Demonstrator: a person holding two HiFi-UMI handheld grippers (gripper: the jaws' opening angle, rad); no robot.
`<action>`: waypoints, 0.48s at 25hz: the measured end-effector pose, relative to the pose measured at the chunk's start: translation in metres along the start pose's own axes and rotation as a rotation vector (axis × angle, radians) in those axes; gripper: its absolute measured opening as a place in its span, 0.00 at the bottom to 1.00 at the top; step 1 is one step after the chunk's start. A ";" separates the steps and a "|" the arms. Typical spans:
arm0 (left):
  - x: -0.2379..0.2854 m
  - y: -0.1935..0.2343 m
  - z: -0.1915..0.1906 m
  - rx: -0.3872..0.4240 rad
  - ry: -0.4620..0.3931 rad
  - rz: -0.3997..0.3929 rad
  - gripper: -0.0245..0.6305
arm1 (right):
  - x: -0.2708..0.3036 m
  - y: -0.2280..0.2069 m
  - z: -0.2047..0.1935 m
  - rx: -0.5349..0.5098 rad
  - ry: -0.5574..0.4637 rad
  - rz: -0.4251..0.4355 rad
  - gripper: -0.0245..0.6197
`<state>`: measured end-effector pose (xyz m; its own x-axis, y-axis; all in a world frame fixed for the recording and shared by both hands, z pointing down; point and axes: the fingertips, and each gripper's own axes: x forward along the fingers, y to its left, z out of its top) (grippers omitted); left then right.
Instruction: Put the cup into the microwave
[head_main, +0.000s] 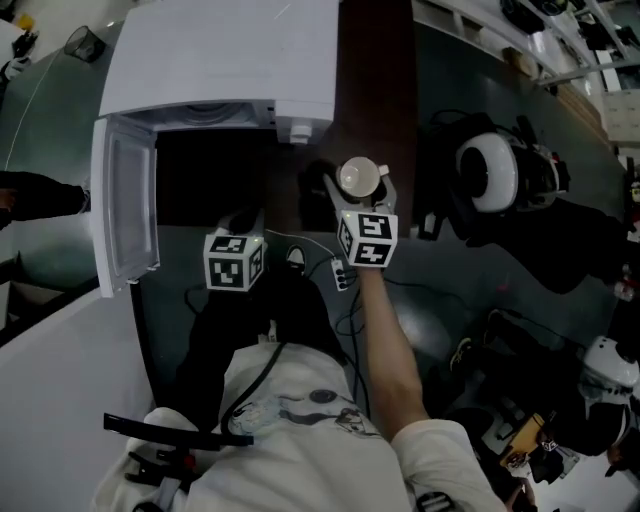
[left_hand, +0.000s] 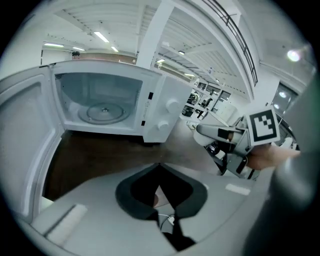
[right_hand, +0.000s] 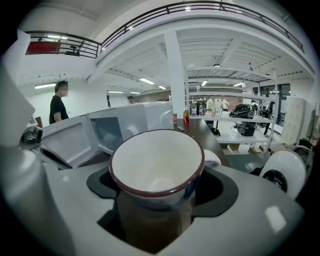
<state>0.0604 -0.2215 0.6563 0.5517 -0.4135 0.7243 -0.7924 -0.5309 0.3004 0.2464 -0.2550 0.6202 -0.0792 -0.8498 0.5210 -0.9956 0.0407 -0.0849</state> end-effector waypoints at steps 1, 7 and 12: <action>-0.004 0.001 0.005 0.000 -0.016 0.003 0.04 | -0.005 0.007 0.004 0.000 -0.005 0.007 0.68; -0.032 0.017 0.034 -0.022 -0.112 0.035 0.04 | -0.027 0.052 0.024 0.021 -0.028 0.065 0.68; -0.055 0.033 0.058 -0.039 -0.198 0.069 0.04 | -0.032 0.084 0.042 0.009 -0.032 0.119 0.68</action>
<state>0.0193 -0.2591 0.5904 0.5331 -0.5874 0.6089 -0.8374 -0.4689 0.2809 0.1672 -0.2465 0.5608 -0.1948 -0.8556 0.4795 -0.9788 0.1376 -0.1520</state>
